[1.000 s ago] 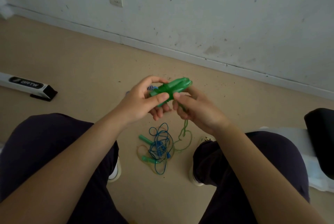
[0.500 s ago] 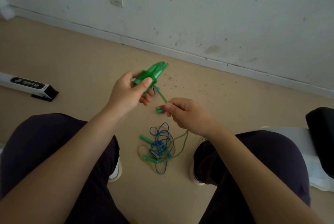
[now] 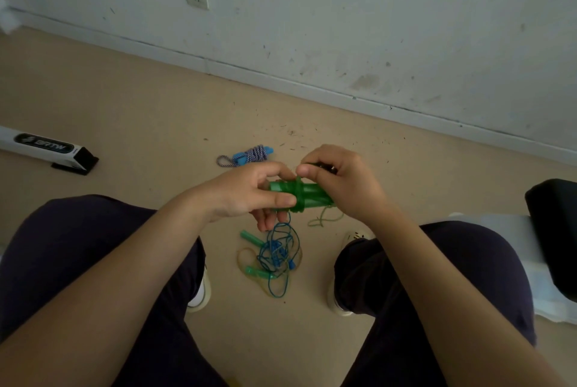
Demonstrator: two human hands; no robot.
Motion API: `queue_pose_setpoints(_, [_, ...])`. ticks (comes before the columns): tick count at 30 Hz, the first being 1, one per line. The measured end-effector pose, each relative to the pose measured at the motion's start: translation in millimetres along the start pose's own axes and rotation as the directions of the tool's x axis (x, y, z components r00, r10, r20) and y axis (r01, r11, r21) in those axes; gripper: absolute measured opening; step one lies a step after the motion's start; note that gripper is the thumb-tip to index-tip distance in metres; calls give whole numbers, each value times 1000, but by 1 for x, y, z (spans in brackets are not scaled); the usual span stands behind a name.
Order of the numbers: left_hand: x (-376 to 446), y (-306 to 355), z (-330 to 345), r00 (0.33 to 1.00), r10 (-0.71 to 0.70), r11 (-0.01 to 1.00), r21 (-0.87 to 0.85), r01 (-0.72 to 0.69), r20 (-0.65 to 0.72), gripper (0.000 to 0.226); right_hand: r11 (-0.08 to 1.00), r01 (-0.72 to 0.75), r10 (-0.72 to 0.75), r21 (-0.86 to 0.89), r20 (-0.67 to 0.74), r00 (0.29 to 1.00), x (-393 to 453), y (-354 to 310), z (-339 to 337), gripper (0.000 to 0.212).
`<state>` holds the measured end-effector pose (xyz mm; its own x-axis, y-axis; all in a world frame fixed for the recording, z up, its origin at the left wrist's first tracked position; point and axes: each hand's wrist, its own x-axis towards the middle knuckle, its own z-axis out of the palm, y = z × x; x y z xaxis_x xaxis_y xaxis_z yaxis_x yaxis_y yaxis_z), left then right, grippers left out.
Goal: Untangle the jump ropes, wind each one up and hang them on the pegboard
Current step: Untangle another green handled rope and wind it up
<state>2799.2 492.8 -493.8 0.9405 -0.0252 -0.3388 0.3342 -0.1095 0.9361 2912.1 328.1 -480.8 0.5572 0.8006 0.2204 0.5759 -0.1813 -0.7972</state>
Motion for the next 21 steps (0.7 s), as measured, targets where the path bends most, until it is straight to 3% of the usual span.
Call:
queue_pose_setpoints(4, [0, -3, 4, 1000, 4, 1000, 18, -4, 14, 42, 983, -173, 170, 53, 62, 984, 0, 7, 6, 10])
queue_pose_setpoints(12, [1, -4, 11, 999, -18, 1000, -20, 17, -37, 42, 974, -223, 224, -48, 28, 974, 2, 13, 15, 14])
queue_pose_setpoints(17, [0, -6, 12, 998, 1, 1000, 25, 1, -62, 27, 952, -300, 299, 57, 29, 954, 4, 13, 10, 23])
queue_pose_setpoints(21, [-1, -4, 11, 996, 32, 999, 8, -31, -80, 34, 935, -354, 349, 20, 123, 929, 4, 15, 7, 30])
